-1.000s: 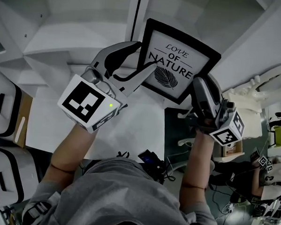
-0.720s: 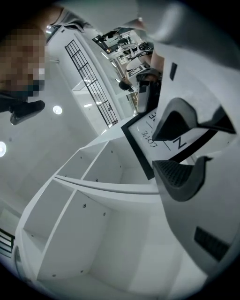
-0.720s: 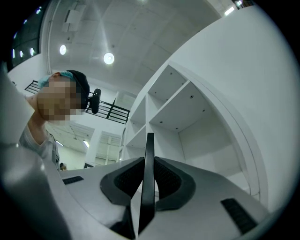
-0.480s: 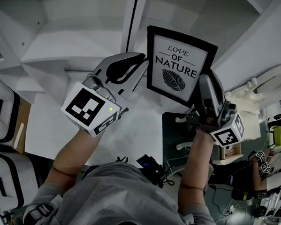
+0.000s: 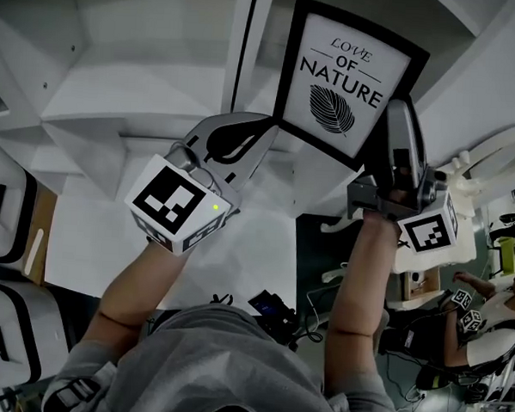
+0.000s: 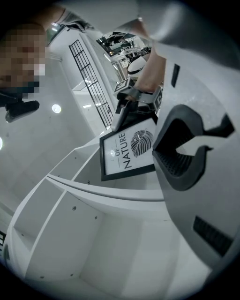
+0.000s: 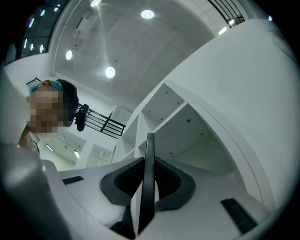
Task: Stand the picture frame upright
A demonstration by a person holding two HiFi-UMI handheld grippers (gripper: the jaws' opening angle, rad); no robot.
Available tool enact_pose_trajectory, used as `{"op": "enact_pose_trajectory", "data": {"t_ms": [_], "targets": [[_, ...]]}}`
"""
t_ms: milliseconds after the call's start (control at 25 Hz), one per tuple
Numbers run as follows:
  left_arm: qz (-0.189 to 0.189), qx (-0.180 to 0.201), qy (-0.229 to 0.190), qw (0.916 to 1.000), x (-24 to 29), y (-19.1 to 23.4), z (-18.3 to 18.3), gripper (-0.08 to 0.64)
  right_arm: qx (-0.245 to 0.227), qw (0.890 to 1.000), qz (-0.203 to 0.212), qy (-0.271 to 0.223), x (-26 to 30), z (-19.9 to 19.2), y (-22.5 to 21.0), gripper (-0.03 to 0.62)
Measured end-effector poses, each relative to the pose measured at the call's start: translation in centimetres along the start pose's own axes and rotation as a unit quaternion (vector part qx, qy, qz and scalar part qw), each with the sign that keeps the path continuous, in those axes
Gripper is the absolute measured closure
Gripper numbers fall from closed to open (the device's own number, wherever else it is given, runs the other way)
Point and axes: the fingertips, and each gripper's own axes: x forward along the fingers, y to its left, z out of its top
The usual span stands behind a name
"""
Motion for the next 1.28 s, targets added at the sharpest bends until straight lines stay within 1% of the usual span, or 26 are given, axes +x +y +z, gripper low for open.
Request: {"op": "enact_pose_trajectory", "data": {"t_ms": [120, 280, 400, 520, 720, 800, 1080, 1280], "targets": [[-0.002, 0.001, -0.002, 1.0000, -0.7, -1.3, -1.2, 0.552, -0.012, 1.000, -0.002, -0.008, -0.2, 0.1, 0.3, 0.512], [0.000, 0.002, -0.008, 1.0000, -2.3, -3.4, -1.2, 0.552, -0.037, 0.999, -0.019, -0.001, -0.1, -0.1, 0.8, 0.512], [0.001, 0.003, -0.005, 1.0000, -3.5, -5.7, -0.5, 0.552, -0.037, 0.999, -0.038, 0.009, -0.1, 0.1, 1.0, 0.511], [0.004, 0.005, 0.002, 1.0000, -4.8, -8.4, 0.4, 0.552, -0.042, 0.998, -0.050, 0.020, -0.2, 0.7, 2.2, 0.511], [0.012, 0.007, -0.001, 0.9999, -7.6, -13.4, 3.6, 0.552, -0.063, 0.996, -0.051, 0.041, -0.5, 3.0, 6.1, 0.511], [0.015, 0.006, 0.000, 0.9999, -8.3, -14.7, 4.3, 0.552, -0.073, 0.995, -0.054, 0.050, -0.5, 3.3, 6.9, 0.511], [0.017, 0.004, -0.005, 0.9998, -8.2, -16.6, 3.6, 0.552, -0.075, 0.994, -0.062, 0.059, -0.5, 2.7, 5.8, 0.511], [0.014, 0.011, -0.003, 0.9998, -8.6, -18.0, 3.0, 0.552, -0.102, 0.988, -0.085, 0.075, -0.6, 2.1, 4.9, 0.511]]}}
